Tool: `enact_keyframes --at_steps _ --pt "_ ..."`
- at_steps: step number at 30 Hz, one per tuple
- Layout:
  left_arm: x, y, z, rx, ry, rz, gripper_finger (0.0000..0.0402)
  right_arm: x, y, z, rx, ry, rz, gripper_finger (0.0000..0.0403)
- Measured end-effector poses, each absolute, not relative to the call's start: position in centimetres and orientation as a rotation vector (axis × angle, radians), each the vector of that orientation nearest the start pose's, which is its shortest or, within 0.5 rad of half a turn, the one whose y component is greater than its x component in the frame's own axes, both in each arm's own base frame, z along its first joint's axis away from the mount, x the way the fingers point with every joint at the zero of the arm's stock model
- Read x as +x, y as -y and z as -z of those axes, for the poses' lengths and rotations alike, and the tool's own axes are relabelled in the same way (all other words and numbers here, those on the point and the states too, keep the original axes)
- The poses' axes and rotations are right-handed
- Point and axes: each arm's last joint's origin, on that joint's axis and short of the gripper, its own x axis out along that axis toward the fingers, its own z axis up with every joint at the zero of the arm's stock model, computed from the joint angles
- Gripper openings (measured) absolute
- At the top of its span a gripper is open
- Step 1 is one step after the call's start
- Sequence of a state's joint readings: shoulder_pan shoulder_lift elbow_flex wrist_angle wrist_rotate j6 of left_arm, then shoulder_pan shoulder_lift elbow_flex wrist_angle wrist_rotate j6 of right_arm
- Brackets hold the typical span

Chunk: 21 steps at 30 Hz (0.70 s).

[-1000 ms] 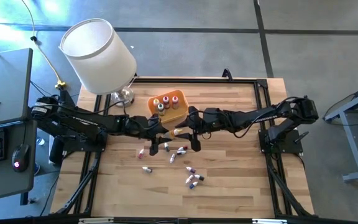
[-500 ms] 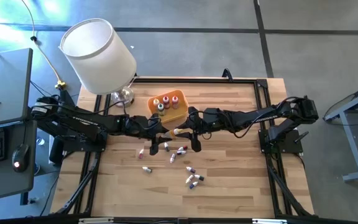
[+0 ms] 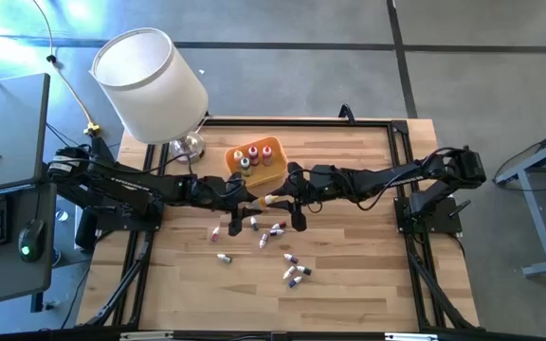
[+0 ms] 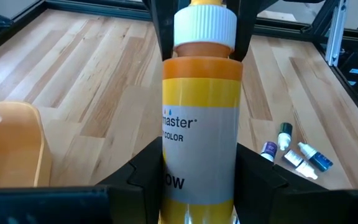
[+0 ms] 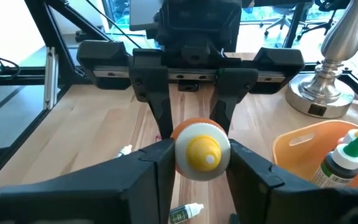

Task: Pick & Place food coloring
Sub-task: Put the large yellow food coloring bottle into the bin

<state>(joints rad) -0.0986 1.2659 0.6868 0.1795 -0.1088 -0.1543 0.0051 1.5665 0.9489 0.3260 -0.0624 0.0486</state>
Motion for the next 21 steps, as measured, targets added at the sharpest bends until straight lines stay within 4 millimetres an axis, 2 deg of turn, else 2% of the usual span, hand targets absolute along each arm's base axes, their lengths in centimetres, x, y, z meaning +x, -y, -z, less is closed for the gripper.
enact_keyframes --at_steps 5,11,16,21 --pt "26.6 2.3 -23.4 -0.091 -0.397 -0.056 0.0151 34.6 -0.3 -24.7 0.056 -0.294 -0.055 0.0116" --pt "26.7 2.1 -23.5 -0.072 -0.387 -0.098 0.0216 34.5 -0.2 -24.3 0.047 -0.333 0.001 0.0112" --pt "26.6 1.9 -23.4 -0.059 -0.384 -0.165 0.0256 34.3 0.2 -23.8 0.026 -0.387 0.106 0.0115" --pt "26.6 1.7 -23.5 -0.038 -0.374 -0.263 0.0263 34.0 1.6 -23.3 -0.001 -0.437 0.264 0.0114"
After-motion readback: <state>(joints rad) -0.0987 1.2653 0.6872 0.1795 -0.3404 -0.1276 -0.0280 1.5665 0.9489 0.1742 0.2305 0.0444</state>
